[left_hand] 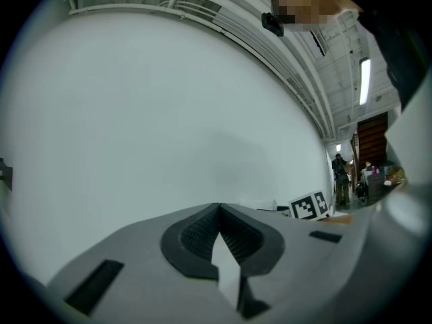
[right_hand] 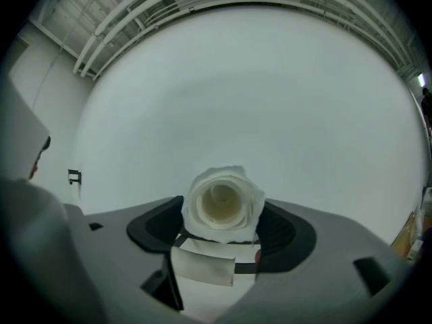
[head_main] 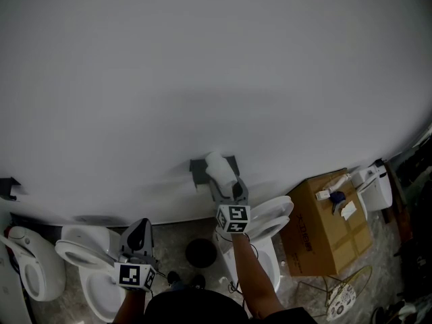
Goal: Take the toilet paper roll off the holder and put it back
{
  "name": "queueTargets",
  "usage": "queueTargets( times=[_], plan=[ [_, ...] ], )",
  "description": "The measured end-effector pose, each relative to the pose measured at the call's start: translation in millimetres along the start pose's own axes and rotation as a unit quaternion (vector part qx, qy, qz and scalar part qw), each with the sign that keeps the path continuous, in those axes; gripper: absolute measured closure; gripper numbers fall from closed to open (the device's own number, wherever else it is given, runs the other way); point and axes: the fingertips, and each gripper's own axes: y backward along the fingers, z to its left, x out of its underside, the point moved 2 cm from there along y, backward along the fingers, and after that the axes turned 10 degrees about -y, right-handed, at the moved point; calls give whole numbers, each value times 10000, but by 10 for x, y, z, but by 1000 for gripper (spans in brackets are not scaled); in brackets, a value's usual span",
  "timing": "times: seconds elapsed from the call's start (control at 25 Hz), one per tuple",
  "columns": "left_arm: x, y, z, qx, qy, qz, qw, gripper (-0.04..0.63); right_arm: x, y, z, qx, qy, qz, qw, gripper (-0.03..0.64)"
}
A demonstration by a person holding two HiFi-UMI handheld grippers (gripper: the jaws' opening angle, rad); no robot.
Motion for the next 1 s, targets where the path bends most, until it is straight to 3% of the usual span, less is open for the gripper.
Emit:
queueTargets(
  times=[0.36,1.0],
  plan=[
    [1,9,29,-22,8,-10,10000,592,34,-7,10,81,118,-4,9999,385],
    [-34,62,47,-37,-28,-49,10000,592,-16,40,73,230,380,-141,9989,408]
  ],
)
